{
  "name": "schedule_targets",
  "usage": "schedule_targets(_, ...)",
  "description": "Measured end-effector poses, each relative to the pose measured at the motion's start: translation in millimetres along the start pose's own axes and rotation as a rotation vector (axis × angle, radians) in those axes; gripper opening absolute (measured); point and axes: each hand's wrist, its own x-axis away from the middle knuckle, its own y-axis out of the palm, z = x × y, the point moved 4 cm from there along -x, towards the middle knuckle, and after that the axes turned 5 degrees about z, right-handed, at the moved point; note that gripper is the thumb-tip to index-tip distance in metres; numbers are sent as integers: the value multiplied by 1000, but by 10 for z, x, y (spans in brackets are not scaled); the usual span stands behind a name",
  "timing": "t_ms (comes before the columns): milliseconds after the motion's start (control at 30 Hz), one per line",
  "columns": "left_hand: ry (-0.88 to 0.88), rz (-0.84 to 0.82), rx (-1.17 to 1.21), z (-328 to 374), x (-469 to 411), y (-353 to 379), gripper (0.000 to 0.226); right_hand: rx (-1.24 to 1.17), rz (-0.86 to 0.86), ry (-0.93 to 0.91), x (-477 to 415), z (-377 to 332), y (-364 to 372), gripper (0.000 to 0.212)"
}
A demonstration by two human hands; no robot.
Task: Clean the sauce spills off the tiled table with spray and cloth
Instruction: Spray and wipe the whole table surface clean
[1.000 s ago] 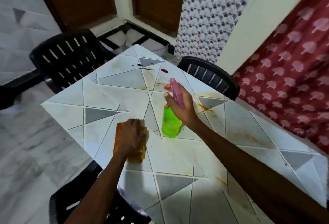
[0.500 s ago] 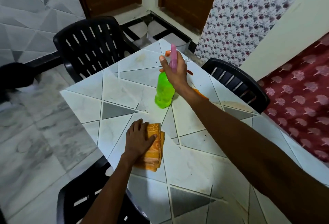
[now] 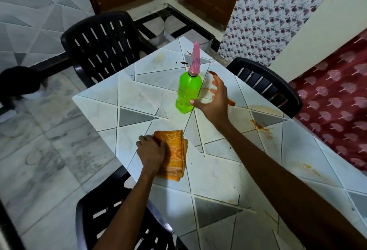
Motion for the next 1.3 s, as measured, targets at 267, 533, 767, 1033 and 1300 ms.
schedule_targets(267,76,-142,319,267,240,-114,29,-57,-235,529,1406,896,-160,24)
schedule_targets(533,170,-564,697,1069,1120,-197,32,-515,-211,752,2216,1036,-1170,30)
schedule_targets(767,76,-849,856,1847,2463,200,23,-795,62,948,3115,1259,-2562,50)
schedule_targets(1033,243,-927,690,2309,3922,829,20,-1005,202,948,4034,1585,-3768,49)
schedule_targets(1300,568,-691,469,2696,4838,1054,50,-964,256,898,4287,1829,-4390,47)
